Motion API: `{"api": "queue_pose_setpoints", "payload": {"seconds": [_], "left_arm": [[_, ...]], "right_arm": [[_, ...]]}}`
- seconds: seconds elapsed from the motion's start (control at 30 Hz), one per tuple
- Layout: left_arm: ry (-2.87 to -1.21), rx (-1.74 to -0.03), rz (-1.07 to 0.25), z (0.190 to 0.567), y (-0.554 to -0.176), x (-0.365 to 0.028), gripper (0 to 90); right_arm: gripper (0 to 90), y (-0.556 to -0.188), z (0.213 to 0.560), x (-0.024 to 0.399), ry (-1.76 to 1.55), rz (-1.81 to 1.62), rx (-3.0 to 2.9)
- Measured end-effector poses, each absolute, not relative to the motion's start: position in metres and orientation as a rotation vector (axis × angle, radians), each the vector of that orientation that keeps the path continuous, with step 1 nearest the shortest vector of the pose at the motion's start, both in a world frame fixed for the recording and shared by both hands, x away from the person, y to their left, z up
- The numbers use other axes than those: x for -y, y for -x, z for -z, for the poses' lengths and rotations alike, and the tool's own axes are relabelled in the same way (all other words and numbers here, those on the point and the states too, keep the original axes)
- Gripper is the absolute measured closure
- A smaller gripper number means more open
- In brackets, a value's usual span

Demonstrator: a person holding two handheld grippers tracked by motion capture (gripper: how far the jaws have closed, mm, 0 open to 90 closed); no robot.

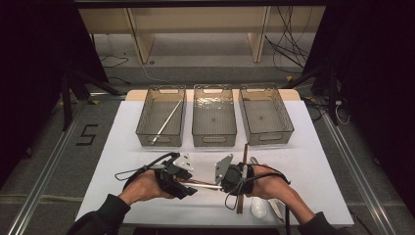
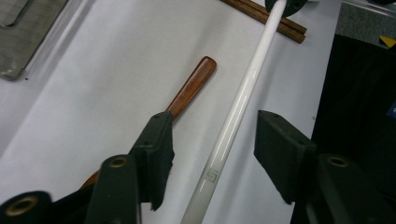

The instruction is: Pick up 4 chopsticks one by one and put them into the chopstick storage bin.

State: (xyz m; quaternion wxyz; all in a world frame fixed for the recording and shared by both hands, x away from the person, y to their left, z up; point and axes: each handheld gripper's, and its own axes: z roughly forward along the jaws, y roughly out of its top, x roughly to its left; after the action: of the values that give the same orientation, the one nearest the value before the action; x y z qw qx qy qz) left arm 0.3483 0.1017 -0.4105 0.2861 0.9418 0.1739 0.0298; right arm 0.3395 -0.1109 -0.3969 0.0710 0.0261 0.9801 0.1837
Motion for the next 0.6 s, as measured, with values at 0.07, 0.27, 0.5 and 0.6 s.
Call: {"api": "queue_pose_setpoints", "payload": {"seconds": [0.07,0.27,0.5,0.6], "left_arm": [[-2.528,-0.459,-0.083,0.4102,-0.3481,-0.1003,50.9],[-2.562,-0.445,-0.063,0.411,-0.3484,-0.0991,60.7],[-2.578,-0.422,-0.017,0.413,-0.3489,-0.099,71.2],[-2.589,-0.385,-0.008,0.4132,-0.3477,-0.099,73.6]], "right_arm": [[85.8,-0.3388,0.3964,0.1103,-0.074,-0.549,-2.952],[85.8,-0.3378,0.3967,0.1098,-0.063,-0.546,-2.958],[85.8,-0.338,0.3983,0.1099,-0.049,-0.544,-2.961],[85.7,-0.3375,0.3994,0.1094,-0.026,-0.545,-2.957]]}}
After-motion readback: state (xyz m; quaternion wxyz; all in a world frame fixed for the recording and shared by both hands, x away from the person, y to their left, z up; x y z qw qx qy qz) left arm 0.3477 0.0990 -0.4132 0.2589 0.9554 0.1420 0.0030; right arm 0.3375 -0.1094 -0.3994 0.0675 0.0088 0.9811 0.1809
